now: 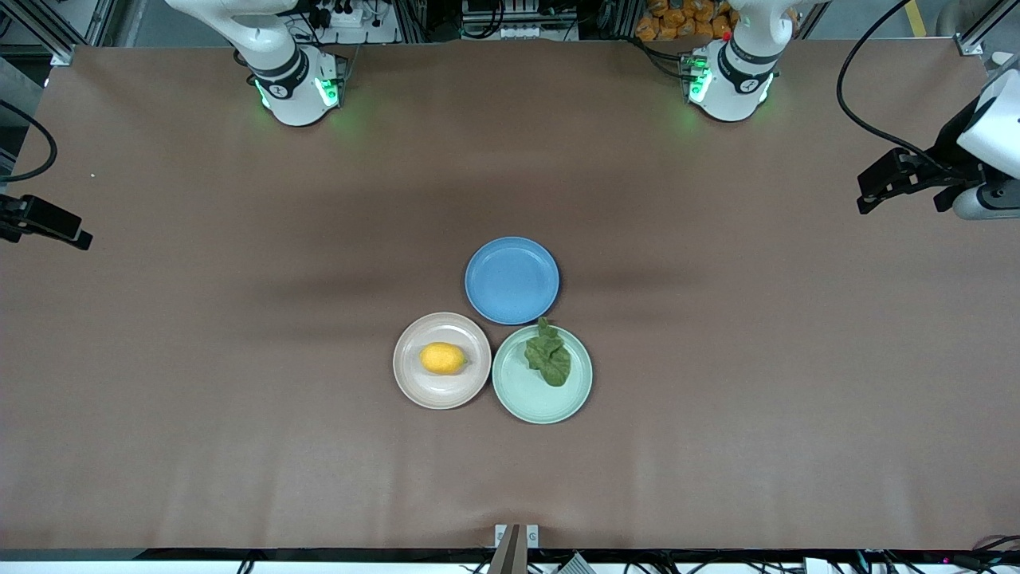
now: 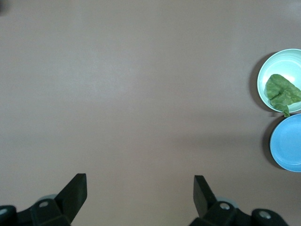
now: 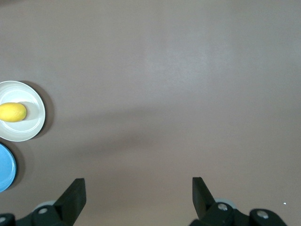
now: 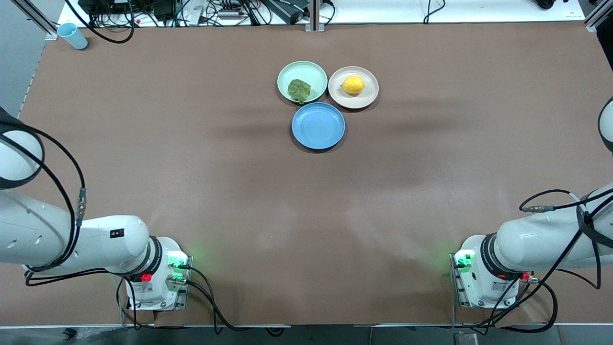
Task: Pick lemon and lettuce from plates
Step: 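Move the left gripper over the lettuce while the right gripper reaches forward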
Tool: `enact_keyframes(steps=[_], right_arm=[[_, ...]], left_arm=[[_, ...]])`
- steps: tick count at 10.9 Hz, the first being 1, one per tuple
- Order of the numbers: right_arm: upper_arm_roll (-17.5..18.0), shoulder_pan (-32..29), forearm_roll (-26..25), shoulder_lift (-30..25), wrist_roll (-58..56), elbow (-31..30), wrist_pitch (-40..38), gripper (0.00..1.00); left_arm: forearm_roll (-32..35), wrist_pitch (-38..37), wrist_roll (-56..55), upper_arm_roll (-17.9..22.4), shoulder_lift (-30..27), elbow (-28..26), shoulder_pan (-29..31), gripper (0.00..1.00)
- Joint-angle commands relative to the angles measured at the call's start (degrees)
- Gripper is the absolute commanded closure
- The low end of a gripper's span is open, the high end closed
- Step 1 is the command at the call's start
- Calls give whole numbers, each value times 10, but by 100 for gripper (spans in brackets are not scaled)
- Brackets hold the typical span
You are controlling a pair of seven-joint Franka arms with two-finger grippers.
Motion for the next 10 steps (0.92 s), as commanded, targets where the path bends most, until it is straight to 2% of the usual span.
enact_keyframes(steps=[1, 5, 8, 10], right_arm=[[2, 1, -5, -12, 9, -13, -1, 0], [2, 1, -5, -12, 9, -13, -1, 0], [2, 1, -5, -12, 10, -13, -2, 0], [2, 1, -4, -12, 11, -13, -6, 0]], left_arm=[[-7, -11, 9, 1, -5, 6, 3, 0], [-56, -11, 10, 13, -2, 5, 4, 0], [-70, 15, 3, -6, 14, -3, -7, 0], [-62, 35, 5, -33, 24, -1, -18, 0]])
